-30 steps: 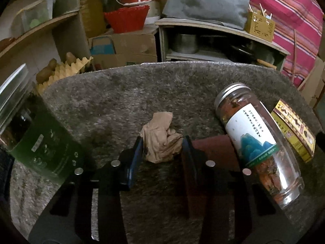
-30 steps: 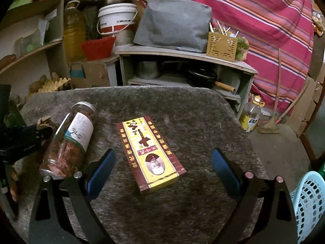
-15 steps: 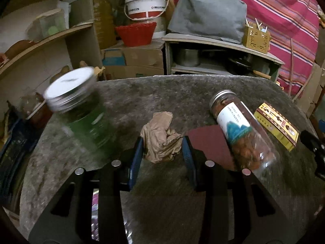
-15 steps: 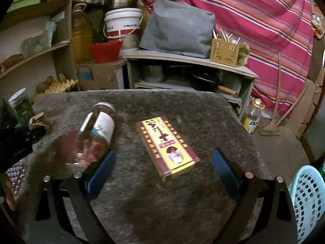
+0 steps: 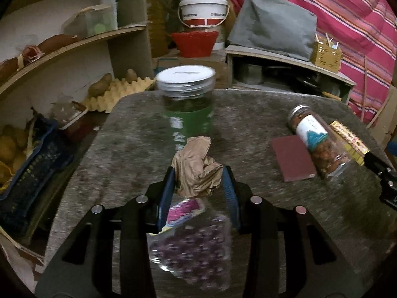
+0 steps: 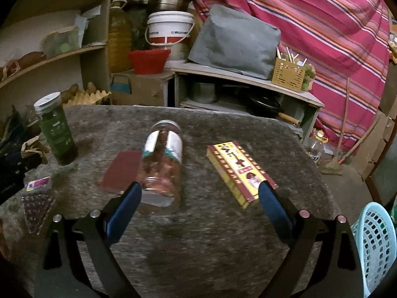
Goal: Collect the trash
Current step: 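Grasp the crumpled tan paper with the left tool while the right tool grasps the red scouring pad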
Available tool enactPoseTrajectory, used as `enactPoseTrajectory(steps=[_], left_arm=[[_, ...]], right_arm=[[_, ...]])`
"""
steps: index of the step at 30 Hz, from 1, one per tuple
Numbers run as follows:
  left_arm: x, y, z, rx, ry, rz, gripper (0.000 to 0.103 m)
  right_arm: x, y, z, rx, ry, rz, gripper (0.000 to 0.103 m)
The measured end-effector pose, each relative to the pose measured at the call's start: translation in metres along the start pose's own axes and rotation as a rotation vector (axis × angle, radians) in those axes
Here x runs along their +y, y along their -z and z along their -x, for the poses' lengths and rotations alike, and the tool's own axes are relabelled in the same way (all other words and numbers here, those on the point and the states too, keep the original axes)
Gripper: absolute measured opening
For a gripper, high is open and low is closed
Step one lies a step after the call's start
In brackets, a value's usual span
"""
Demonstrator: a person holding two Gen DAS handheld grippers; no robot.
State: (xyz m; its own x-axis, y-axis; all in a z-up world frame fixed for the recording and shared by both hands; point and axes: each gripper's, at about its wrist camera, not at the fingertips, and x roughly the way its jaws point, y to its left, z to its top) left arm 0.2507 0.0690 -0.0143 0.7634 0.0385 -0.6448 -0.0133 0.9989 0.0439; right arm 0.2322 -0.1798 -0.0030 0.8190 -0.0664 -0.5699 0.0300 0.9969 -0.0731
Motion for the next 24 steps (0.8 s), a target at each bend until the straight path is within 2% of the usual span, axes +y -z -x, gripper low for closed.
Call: enactPoseTrajectory(steps=[9, 13, 24], left_arm=[[0.044, 0.001, -0.002, 0.008, 0.011, 0.063, 0.038], [0.056, 0.0, -0.003, 0.011, 0.001, 0.058, 0.038], [0.083, 0.002, -0.014, 0.035, 0.007, 0.11, 0.038]], right_arm=[[0.059, -0.003, 0.002, 0.021, -0.05, 0.04, 0.093], [0.088, -0.005, -0.007, 0.044, -0.071, 0.052, 0.093], [0.117, -0.006, -0.047, 0.119, -0.038, 0.033, 0.093]])
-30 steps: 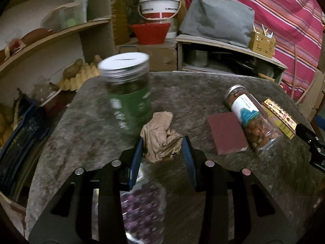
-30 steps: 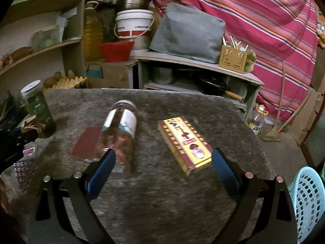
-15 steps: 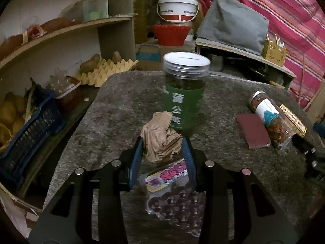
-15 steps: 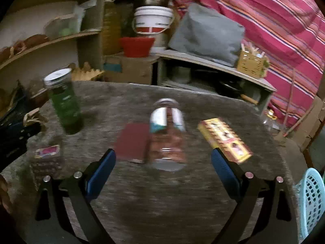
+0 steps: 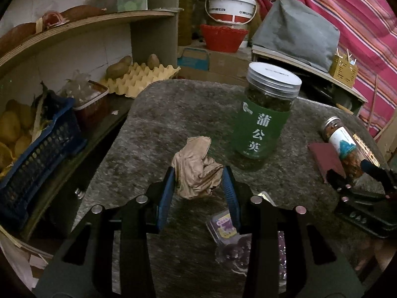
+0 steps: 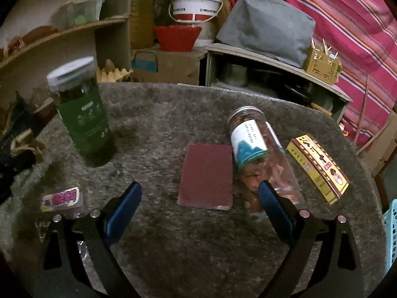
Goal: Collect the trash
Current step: 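Grasp the crumpled tan paper with the left tool while the right tool grasps the red scouring pad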
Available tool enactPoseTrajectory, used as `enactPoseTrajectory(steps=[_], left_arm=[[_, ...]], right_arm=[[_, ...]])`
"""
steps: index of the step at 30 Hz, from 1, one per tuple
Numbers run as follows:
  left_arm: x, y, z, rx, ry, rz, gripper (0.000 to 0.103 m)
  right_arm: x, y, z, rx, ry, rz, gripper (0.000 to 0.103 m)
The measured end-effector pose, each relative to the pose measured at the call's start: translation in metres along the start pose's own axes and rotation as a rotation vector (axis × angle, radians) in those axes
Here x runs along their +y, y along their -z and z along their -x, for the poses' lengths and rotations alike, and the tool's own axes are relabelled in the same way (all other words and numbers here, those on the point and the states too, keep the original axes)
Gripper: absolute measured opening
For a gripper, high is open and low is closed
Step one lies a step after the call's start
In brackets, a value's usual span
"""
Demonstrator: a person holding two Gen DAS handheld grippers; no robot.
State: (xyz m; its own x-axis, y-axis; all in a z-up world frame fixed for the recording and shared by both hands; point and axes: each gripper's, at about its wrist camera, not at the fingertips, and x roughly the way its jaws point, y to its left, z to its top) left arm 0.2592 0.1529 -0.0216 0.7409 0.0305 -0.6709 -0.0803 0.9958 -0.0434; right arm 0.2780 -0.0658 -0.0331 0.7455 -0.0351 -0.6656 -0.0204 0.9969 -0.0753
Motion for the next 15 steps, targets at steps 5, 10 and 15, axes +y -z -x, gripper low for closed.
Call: enactPoseTrajectory(steps=[5, 10, 15], left_arm=[[0.001, 0.0, -0.001, 0.002, -0.001, -0.006, 0.038], [0.007, -0.002, -0.003, 0.007, 0.007, 0.024, 0.038], [0.003, -0.003, -0.004, 0.008, 0.01, 0.018, 0.038]], right_arm=[[0.009, 0.0, -0.011, 0.025, 0.061, 0.018, 0.093], [0.001, -0.003, -0.019, 0.03, 0.102, -0.007, 0.093], [-0.005, -0.006, -0.04, 0.105, 0.076, -0.033, 0.093]])
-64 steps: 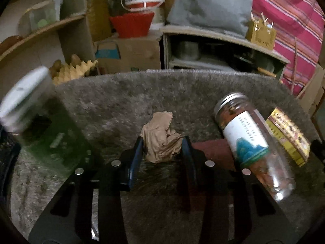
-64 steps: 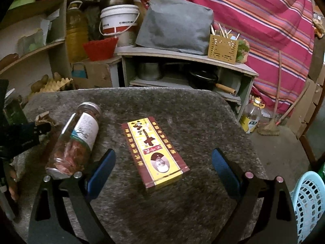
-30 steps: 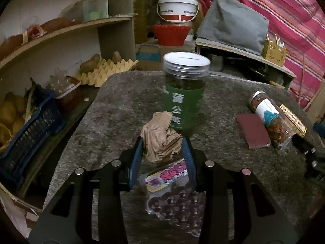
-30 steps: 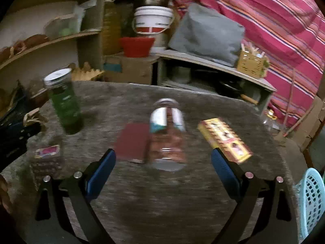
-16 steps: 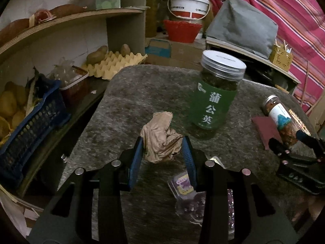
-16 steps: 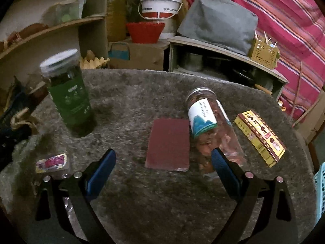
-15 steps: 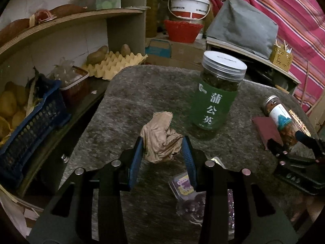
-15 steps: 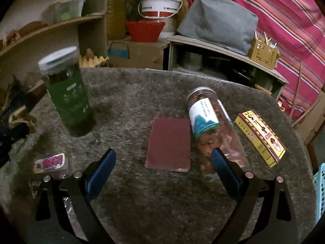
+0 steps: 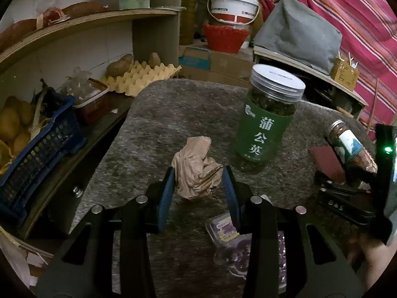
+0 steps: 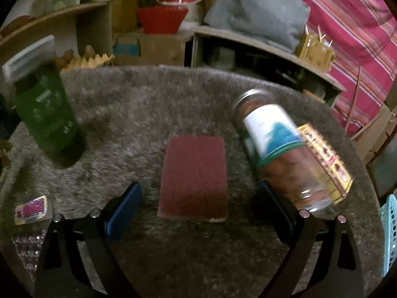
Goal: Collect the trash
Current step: 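Grasp the crumpled tan paper with the left tool while the right tool grasps the red scouring pad, then carry the tan paper and red pad over the blue basket and open both tools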
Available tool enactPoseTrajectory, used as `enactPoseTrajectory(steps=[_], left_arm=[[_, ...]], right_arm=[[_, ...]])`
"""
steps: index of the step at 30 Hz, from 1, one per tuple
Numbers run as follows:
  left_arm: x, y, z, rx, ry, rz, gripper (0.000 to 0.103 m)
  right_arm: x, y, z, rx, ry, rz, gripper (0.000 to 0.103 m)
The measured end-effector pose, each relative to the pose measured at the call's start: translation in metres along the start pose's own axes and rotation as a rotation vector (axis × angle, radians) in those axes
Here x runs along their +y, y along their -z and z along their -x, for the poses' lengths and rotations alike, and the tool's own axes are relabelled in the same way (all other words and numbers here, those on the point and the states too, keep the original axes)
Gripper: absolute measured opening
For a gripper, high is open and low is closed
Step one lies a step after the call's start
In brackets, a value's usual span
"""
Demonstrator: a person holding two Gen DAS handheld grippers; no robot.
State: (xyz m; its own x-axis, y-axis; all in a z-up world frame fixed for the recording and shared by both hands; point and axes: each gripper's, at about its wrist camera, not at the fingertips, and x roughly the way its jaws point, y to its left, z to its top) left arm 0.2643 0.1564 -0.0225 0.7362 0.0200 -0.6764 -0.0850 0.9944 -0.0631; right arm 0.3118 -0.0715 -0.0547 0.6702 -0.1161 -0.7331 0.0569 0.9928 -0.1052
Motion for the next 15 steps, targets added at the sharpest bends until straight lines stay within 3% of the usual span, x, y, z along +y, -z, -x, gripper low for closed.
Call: enactPoseTrajectory(steps=[2, 4, 5, 15], left_arm=[[-0.003, 0.0, 0.0, 0.001, 0.0, -0.006, 0.038], [-0.005, 0.0, 0.0, -0.001, -0.003, -0.012, 0.038], [-0.006, 0.0, 0.0, -0.001, -0.004, -0.014, 0.038], [-0.014, -0.002, 0.005, -0.015, 0.005, -0.016, 0.038]], right_arm=[[-0.004, 0.0, -0.006, 0.027, -0.022, -0.023, 0.087], [-0.006, 0.001, -0.005, 0.02, -0.037, -0.032, 0.059], [-0.005, 0.002, -0.006, 0.026, -0.055, -0.029, 0.054], [0.003, 0.008, 0.019, -0.046, -0.084, 0.04, 0.054]])
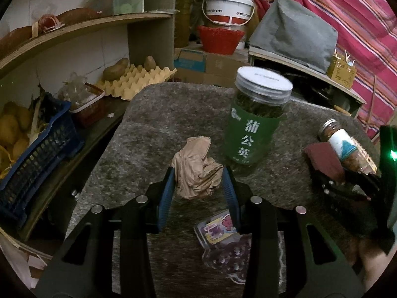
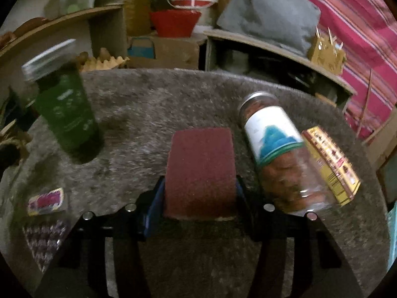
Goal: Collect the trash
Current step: 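Carry the tan paper and red pad over the blue basket and open both tools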
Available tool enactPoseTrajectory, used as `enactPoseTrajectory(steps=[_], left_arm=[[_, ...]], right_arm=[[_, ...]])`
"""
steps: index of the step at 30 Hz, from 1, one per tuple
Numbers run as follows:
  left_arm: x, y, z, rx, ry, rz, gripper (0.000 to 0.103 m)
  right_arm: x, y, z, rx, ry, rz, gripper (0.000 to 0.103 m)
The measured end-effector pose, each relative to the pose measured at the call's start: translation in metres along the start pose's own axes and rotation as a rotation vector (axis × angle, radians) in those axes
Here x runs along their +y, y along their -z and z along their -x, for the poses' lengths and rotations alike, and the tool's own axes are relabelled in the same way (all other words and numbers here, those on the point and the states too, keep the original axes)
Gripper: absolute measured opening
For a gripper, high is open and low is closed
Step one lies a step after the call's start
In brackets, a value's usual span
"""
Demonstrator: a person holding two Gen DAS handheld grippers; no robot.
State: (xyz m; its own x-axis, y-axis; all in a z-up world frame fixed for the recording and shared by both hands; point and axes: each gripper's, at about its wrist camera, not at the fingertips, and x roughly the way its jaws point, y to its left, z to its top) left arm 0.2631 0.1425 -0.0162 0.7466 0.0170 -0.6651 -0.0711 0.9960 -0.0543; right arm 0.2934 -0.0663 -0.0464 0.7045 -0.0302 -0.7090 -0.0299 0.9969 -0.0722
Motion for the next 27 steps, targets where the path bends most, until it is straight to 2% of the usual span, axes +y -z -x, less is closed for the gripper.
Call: enactPoseTrajectory(steps=[7, 11, 23, 27], left_arm=[[-0.018, 0.001, 0.006, -0.009, 0.009, -0.023, 0.038], [-0.032, 0.004, 0.011, -0.011, 0.02, -0.044, 0.038], [-0.088, 0.01, 0.024, -0.026, 0.046, -0.119, 0.038], [-0.12, 0.01, 0.042, -0.078, 0.05, -0.179, 0.038]], right_arm=[[-0.012, 0.004, 0.032, -0.046, -0.033, 0.012, 0.054], [-0.023, 0.009, 0.053, -0.079, -0.02, 0.027, 0.054], [-0.097, 0.032, 0.083, -0.105, 0.014, -0.033, 0.054], [-0.131, 0.042, 0.099, -0.122, 0.018, -0.06, 0.054]])
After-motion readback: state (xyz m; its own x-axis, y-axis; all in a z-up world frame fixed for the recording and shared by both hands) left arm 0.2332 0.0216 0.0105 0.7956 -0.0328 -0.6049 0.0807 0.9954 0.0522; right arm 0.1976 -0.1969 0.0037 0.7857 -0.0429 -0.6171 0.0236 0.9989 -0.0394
